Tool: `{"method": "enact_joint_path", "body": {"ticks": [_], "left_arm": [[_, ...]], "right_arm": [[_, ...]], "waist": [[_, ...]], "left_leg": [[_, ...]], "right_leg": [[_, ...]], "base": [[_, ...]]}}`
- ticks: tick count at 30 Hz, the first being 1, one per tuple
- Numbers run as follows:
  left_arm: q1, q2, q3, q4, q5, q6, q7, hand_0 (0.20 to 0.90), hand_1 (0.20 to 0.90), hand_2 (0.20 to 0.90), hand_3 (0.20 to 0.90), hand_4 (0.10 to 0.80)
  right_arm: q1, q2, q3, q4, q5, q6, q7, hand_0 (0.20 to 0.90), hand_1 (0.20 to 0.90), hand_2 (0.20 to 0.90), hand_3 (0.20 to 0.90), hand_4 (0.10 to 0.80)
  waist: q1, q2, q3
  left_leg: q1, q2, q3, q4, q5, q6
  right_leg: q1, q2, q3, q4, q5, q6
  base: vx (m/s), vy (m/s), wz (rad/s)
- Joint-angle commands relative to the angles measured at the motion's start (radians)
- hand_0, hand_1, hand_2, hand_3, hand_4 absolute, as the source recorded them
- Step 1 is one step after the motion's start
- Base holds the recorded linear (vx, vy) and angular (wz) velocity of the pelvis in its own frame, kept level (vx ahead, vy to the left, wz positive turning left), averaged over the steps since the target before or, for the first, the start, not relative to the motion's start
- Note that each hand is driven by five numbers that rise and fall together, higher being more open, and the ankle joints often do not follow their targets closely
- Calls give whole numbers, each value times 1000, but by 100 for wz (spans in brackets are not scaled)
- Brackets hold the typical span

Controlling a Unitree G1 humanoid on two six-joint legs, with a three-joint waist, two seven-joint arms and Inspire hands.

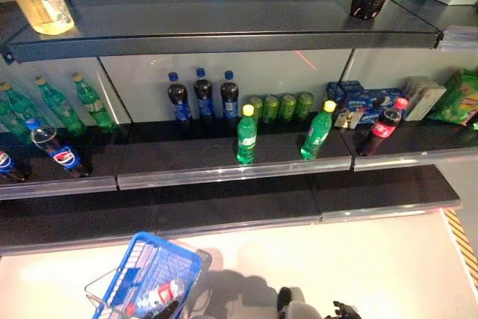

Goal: Pick up the drink and place into the basket.

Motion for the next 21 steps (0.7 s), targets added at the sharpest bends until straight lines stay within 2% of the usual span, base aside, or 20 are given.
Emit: {"method": "enact_joint_path", "body": {"ticks": [1, 2, 3, 4, 5, 6, 7, 8, 9, 11, 13, 14, 15, 16, 17, 18, 20, 21], "left_arm": [[5, 44, 48, -38, -21, -171, -24, 300, 300, 300, 200, 100], [6, 39, 45, -41, -28, -171, -33, 300, 300, 300, 200, 100], [4, 38, 39, -44, -39, -168, -34, 300, 300, 300, 200, 100], [-1, 33, 29, -49, -47, -163, -32, 300, 300, 300, 200, 100], [6, 23, 17, -56, -54, -168, -41, 300, 300, 300, 200, 100], [7, 19, 12, -57, -53, -169, -44, 300, 300, 300, 200, 100], [7, 17, 7, -56, -47, -167, -44, 300, 300, 300, 200, 100], [5, 16, 1, -47, -45, -165, -41, 300, 300, 300, 200, 100], [3, 17, 1, -39, -37, -162, -37, 300, 300, 300, 200, 100], [0, 18, 3, -18, -37, -167, -38, 300, 300, 300, 200, 100], [-2, 21, 1, 16, -45, -179, -41, 300, 300, 300, 200, 100], [-6, 24, 13, 25, -35, -186, -35, 300, 300, 300, 200, 100], [-10, 33, 20, 15, -27, -183, -24, 300, 300, 300, 200, 100], [-12, 41, 20, 8, -29, -180, -22, 300, 300, 300, 200, 100], [-18, 52, 23, -3, -34, -173, -24, 300, 300, 300, 200, 100], [-28, 61, 20, -16, -50, -166, -25, 300, 300, 300, 200, 100], [-71, 71, -7, -63, -97, -159, -40, 300, 300, 300, 200, 100], [-79, 70, -9, -71, -96, -157, -40, 300, 300, 300, 200, 100]], "right_arm": [[-35, 13, 33, -64, -36, -36, 68, 900, 900, 900, 900, 800], [-29, 9, 34, -59, -48, -43, 73, 900, 900, 900, 900, 800], [-28, 6, 35, -53, -55, -44, 74, 900, 900, 900, 900, 800], [-27, 3, 38, -44, -57, -38, 74, 900, 900, 900, 900, 800], [-37, 2, 40, -18, -47, -36, 73, 900, 900, 900, 900, 800], [-42, 5, 38, -4, -37, -45, 73, 900, 900, 900, 900, 800], [-48, 13, 33, 13, -29, -62, 71, 900, 900, 900, 900, 800], [-55, 23, 27, 29, -26, -81, 66, 900, 900, 900, 900, 800], [-59, 28, 25, 26, -16, -80, 56, 900, 900, 900, 900, 800], [-68, 35, 24, 24, 10, -78, 37, 900, 900, 900, 900, 800], [-76, 48, 20, 29, 54, -88, 19, 900, 900, 900, 900, 800], [-66, 61, 10, 3, 69, -82, 11, 900, 900, 900, 900, 800], [-54, 71, 8, -28, 51, -83, 24, 900, 900, 900, 900, 800], [-49, 73, 11, -43, 39, -84, 30, 900, 900, 900, 900, 800], [-43, 72, 22, -61, 22, -84, 39, 900, 900, 900, 900, 800], [-40, 67, 35, -79, 17, -73, 41, 900, 900, 900, 900, 800], [-42, 56, 55, -111, 34, -41, 25, 900, 900, 900, 900, 800], [-44, 56, 57, -110, 35, -45, 22, 900, 900, 900, 900, 800]], "waist": [[18, -58, -4], [21, -67, 8], [27, -70, 14], [39, -67, 26], [65, -49, 40], [73, -36, 43], [79, -24, 52], [80, -13, 52], [85, -1, 49], [85, 5, 43], [77, 6, 29], [57, 5, 17], [34, 6, 15], [26, 9, 16], [16, 14, 18], [7, 17, 19], [4, 23, 23], [6, 24, 22]], "left_leg": [[-87, -28, 47, 210, 98, 85], [-159, -23, 77, 333, 123, 105], [-195, -37, 80, 377, 130, 114], [-247, -83, 64, 437, 109, 130], [-291, -215, 65, 403, 76, 146], [-313, -250, 89, 357, 94, 141], [-306, -267, 133, 289, 93, 145], [-290, -287, 153, 218, 88, 149], [-288, -314, 135, 181, 103, 145], [-277, -325, 127, 154, 92, 148], [-225, -334, 86, 94, 45, 162], [-172, -340, 84, 39, 28, 175], [-131, -329, 100, 10, 15, 183], [-118, -321, 102, 5, 11, 184], [-105, -309, 104, -1, 5, 185], [-96, -295, 113, 3, -3, 190], [-100, -275, 107, 13, -5, 173], [-105, -271, 106, 13, -3, 169]], "right_leg": [[65, -53, 28, -16, -24, 28], [87, -38, 23, -20, -36, 4], [97, -33, 21, -22, -39, -4], [114, -26, 13, -26, -42, -8], [127, -2, 18, -24, -44, -2], [135, 16, 14, -26, -49, 0], [152, 30, 6, -29, -57, 2], [155, 44, -1, -27, -65, 4], [155, 60, 0, -17, -74, 1], [146, 74, -2, 8, -94, -4], [129, 86, -8, 70, -135, -8], [92, 97, -18, 180, -109, 17], [34, 103, -23, 333, -74, 53], [2, 99, -24, 408, -61, 68], [-44, 86, -23, 506, -49, 84], [-76, 54, -20, 547, -43, 90], [-34, -70, -2, 347, -41, 78], [-26, -89, -3, 296, -35, 76]], "base": [[236, -480, -36], [200, -383, -43], [221, -371, -33], [245, -232, -4], [272, -200, 12], [286, -155, 5], [281, -123, -8], [275, -76, -17], [247, -43, -22], [169, -9, -22], [229, 35, -16], [281, 7, 22], [245, -17, 33], [157, -43, 37], [86, -47, 21], [97, -116, 18], [72, -185, 9], [5, -205, 18]]}}
